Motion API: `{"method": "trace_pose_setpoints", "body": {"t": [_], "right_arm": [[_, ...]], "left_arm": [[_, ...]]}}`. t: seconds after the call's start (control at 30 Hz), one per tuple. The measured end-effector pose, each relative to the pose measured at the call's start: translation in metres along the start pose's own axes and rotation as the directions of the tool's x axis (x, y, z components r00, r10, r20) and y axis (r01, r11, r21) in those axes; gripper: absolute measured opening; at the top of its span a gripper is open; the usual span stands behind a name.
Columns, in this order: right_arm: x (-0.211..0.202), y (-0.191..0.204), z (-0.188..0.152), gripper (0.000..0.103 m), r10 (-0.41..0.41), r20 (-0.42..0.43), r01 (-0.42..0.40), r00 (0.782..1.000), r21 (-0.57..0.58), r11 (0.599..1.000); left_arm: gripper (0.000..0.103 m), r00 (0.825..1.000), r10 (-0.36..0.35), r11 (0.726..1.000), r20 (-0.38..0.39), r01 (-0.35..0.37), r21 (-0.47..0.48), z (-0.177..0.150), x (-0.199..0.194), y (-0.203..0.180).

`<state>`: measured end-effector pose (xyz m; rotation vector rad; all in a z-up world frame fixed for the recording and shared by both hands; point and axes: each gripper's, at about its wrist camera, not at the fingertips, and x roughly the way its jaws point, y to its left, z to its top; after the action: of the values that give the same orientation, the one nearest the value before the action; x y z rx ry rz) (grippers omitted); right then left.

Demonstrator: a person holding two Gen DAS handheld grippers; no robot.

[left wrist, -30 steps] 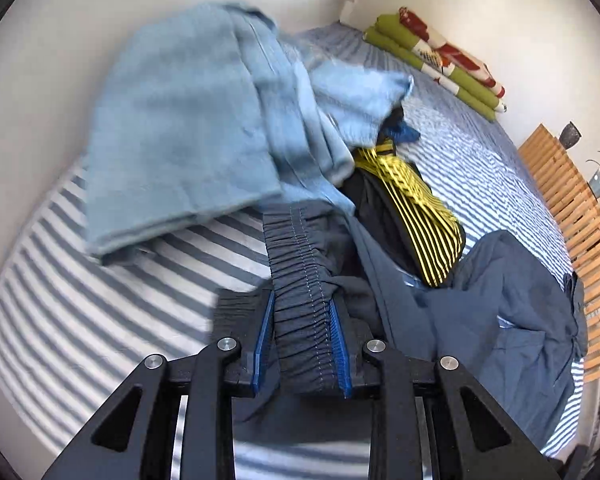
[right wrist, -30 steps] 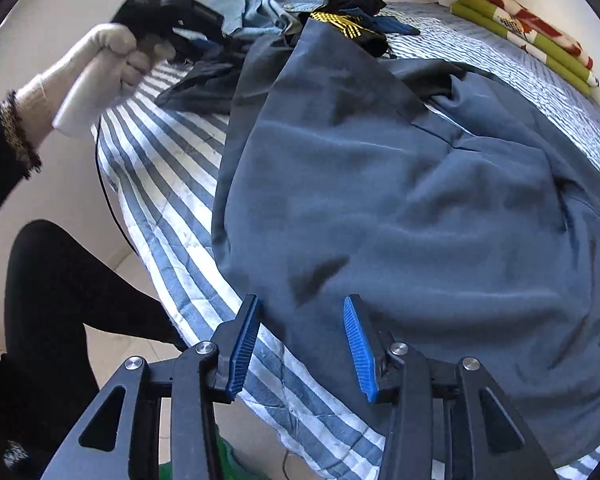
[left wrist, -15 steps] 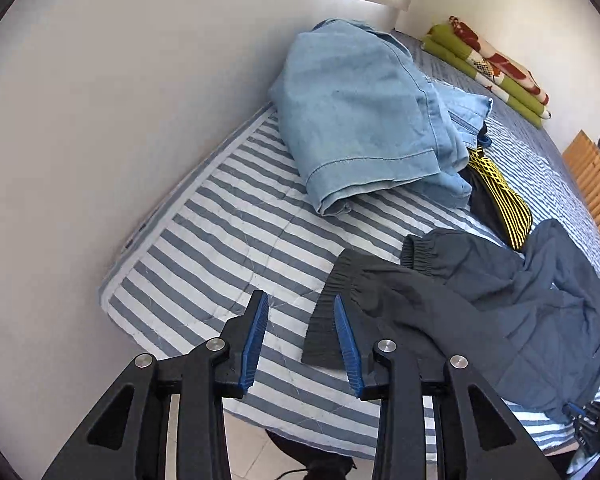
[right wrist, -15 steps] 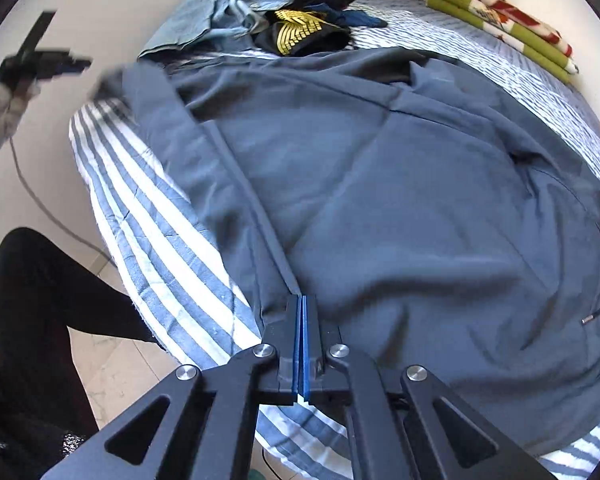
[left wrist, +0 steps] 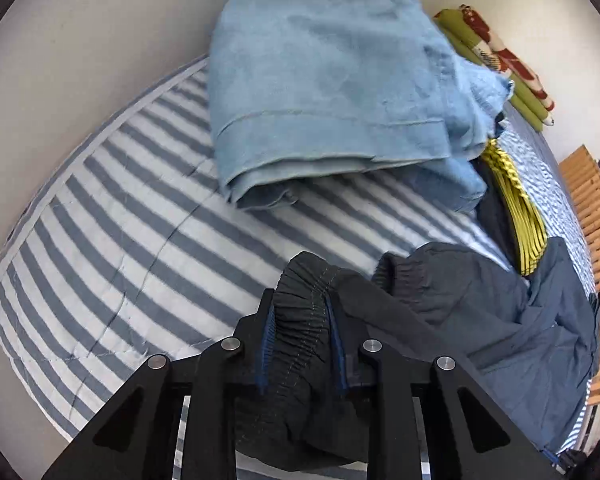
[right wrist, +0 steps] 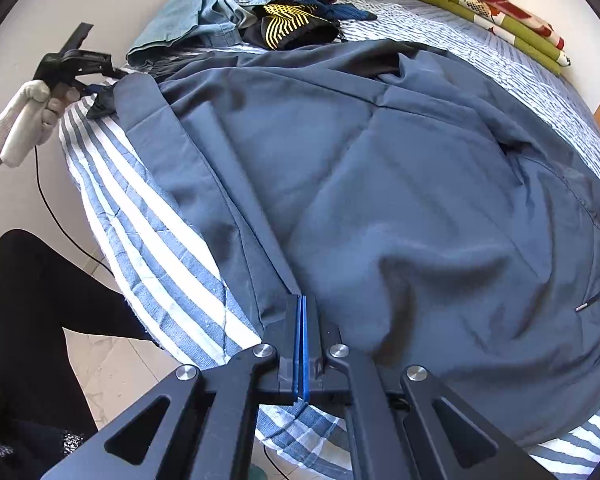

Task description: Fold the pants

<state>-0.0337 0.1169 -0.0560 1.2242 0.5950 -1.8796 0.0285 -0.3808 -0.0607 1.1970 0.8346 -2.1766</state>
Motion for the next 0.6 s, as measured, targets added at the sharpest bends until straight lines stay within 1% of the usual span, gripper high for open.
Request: {"method": "trace_pose_setpoints", "body": {"t": [0.03,0.07,0.1,0.13,0.17,0.2,0.23,0.27,0.3,0.33,0.4,0.43,0.47,0.53,0.6], "right_arm": [[-0.001,-0.003,0.002,0.001,-0.006,0.004,0.006,1.0,0.011,1.0],[-0.002,-0.005,0.004,0.001,-0.016,0.01,0.016,1.0,0.019,1.0],[-0.005,-0.008,0.006,0.0,-0.028,0.02,0.027,0.999,0.029,0.999],[-0.01,-0.012,0.008,0.0,-0.037,0.037,0.036,0.999,0.041,0.999],[-0.017,-0.016,0.01,0.0,-0.042,0.06,0.038,0.997,0.055,0.998],[-0.025,-0.019,0.01,0.0,-0.046,0.084,0.04,0.995,0.066,0.997],[-0.033,-0.02,0.009,0.0,-0.049,0.106,0.041,0.993,0.071,0.997],[-0.04,-0.021,0.008,0.0,-0.05,0.121,0.042,0.991,0.069,0.997],[-0.045,-0.02,0.005,0.0,-0.048,0.129,0.04,0.991,0.064,0.997],[-0.048,-0.018,0.001,0.0,-0.041,0.13,0.034,0.991,0.058,0.998],[-0.045,-0.011,-0.01,0.0,-0.02,0.107,0.016,0.994,0.041,0.999],[-0.04,-0.006,-0.016,0.0,-0.013,0.085,0.011,0.996,0.026,1.0],[-0.033,-0.001,-0.023,0.0,-0.012,0.06,0.012,0.998,0.005,1.0],[-0.023,0.007,-0.035,0.0,-0.03,0.021,0.031,0.999,-0.034,0.999],[-0.017,0.01,-0.042,0.0,-0.032,-0.009,0.032,0.999,-0.04,0.999]], "left_arm": [[0.025,0.999,-0.018,1.0,0.032,0.018,0.005,0.005,-0.012,-0.005],[0.025,0.996,-0.051,0.999,0.074,0.05,0.01,0.011,-0.031,-0.011],[0.025,0.989,-0.088,0.996,0.115,0.086,0.025,0.015,-0.051,-0.014],[0.025,0.979,-0.119,0.992,0.165,0.11,0.058,0.016,-0.074,-0.018],[0.025,0.968,-0.132,0.988,0.212,0.11,0.113,0.012,-0.097,-0.021],[0.028,0.96,-0.142,0.979,0.242,0.1,0.177,0.005,-0.116,-0.022],[0.032,0.956,-0.165,0.969,0.243,0.111,0.221,-0.005,-0.128,-0.02],[0.039,0.961,-0.177,0.96,0.215,0.12,0.254,-0.017,-0.133,-0.014],[0.059,0.974,-0.138,0.961,0.179,0.088,0.262,-0.03,-0.132,-0.005],[0.063,0.983,-0.088,0.965,0.158,0.046,0.257,-0.043,-0.13,0.008],[0.063,0.995,-0.027,0.974,0.092,0.006,0.225,-0.069,-0.119,0.038],[0.062,0.998,0.01,0.983,0.065,-0.022,0.182,-0.075,-0.114,0.055],[0.062,0.999,0.03,0.991,0.045,-0.035,0.127,-0.082,-0.11,0.071],[0.059,0.999,0.022,0.999,0.042,-0.024,0.026,-0.088,-0.108,0.098],[0.057,0.998,0.0,1.0,0.061,0.002,-0.028,-0.081,-0.11,0.104]]}}
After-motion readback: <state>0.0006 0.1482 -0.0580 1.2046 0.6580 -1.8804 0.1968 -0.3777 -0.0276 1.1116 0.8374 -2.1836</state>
